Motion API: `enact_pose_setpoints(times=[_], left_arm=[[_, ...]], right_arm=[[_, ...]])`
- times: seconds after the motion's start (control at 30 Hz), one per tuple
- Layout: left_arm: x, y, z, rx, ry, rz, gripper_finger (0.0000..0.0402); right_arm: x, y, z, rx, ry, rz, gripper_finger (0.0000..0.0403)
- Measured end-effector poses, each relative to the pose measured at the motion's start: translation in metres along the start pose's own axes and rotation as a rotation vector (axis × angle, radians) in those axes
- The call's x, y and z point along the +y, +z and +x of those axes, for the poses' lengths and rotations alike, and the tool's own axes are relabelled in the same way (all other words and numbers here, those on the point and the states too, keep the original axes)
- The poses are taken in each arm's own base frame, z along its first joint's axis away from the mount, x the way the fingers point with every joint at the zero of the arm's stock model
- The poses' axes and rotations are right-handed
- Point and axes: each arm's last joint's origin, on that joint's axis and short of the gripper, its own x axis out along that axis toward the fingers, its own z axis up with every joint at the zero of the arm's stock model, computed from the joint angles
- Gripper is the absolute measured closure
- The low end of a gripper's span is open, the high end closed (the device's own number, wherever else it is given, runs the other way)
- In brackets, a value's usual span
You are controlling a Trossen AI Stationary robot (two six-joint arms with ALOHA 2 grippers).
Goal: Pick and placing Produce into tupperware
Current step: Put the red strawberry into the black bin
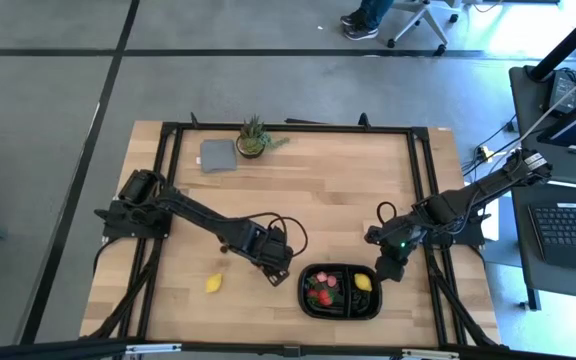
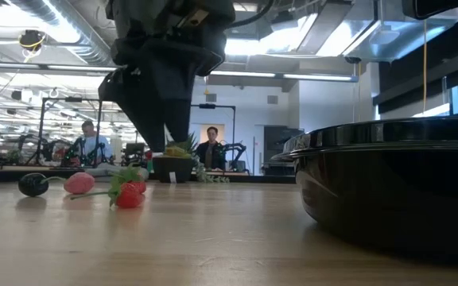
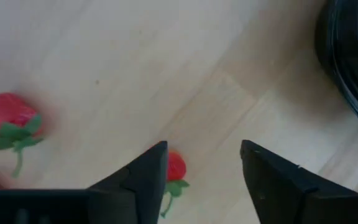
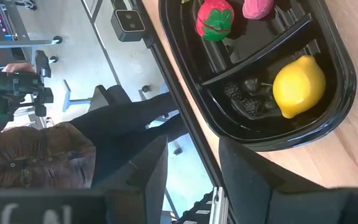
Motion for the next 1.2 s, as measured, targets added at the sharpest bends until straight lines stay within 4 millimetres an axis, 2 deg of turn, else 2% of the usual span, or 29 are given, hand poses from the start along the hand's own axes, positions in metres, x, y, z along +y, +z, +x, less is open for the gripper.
enact_pose_setpoints(times=[0.13, 0.3, 0.73, 1.2], left_arm=[[-0.001, -0.002, 0.000, -0.006, 0.003, 0.004, 0.0188], [-0.004, -0.010, 0.001, 0.021, 0.001, 0.012, 0.0183], [-0.001, -0.017, 0.045, 0.128, 0.105, -0.028, 0.0207], [-0.001, -0.019, 0.046, 0.163, 0.101, 0.007, 0.0248]], right_arm=[[0.000, 0.000, 0.000, 0.000, 0.000, 0.000, 0.0256], [0.000, 0.000, 0.000, 0.000, 0.000, 0.000, 0.0256], [0.000, 0.000, 0.000, -0.001, -0.001, -0.001, 0.0256], [0.000, 0.000, 0.000, -0.001, -0.001, -0.001, 0.0256]])
